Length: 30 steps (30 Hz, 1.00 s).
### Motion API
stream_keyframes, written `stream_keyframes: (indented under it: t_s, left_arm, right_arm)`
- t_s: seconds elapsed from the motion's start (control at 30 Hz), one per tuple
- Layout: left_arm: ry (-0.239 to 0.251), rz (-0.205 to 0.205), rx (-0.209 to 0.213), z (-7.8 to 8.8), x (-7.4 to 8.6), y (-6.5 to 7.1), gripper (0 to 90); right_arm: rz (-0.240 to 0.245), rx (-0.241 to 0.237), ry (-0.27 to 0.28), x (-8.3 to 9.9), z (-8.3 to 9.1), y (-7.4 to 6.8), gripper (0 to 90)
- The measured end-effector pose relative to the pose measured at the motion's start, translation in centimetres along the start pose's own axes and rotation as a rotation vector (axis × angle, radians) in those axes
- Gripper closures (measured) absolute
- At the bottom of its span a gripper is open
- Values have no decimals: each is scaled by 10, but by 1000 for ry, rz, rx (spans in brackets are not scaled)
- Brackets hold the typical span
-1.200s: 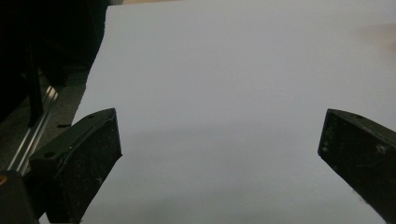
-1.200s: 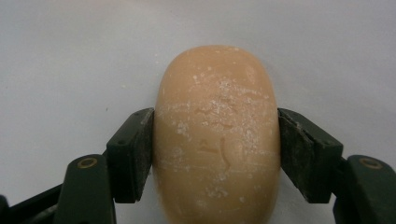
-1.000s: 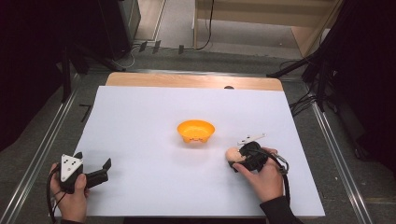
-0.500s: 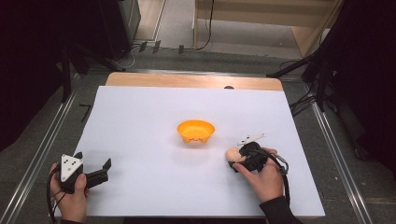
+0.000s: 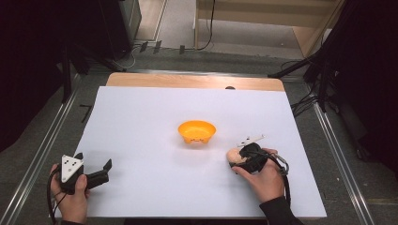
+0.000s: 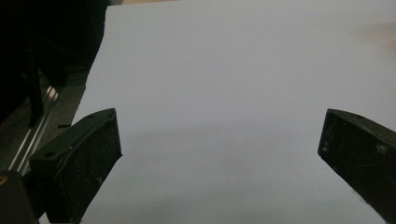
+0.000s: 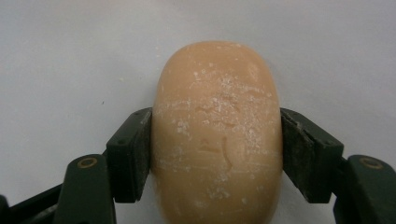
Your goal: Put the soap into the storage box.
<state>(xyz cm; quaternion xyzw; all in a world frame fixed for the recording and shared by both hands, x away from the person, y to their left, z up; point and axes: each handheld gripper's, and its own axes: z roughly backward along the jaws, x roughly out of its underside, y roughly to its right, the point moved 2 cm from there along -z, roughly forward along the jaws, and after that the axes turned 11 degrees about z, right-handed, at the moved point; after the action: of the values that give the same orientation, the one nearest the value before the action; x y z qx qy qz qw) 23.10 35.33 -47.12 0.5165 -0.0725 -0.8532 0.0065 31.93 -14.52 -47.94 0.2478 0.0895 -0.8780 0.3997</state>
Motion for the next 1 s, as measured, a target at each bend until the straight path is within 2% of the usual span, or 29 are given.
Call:
stream_keyframes:
  t_s: [0.37, 0.57, 0.67, 0.83, 1.0]
  left_arm:
    - [0, 5, 0, 0, 0, 0, 0]
    - [2, 3, 2, 0, 0, 0, 0]
    - [2, 3, 2, 0, 0, 0, 0]
    - [2, 2, 2, 0, 0, 0, 0]
    - [2, 1, 1, 0, 0, 0, 0]
  right_arm:
    - [48, -24, 0, -2, 2, 3, 334]
    - [129, -43, 19, -10, 9, 6, 334]
    - [139, -63, 21, -14, 11, 8, 334]
    - [186, -91, 35, -19, 10, 13, 334]
    - [209, -92, 53, -21, 9, 15, 333]
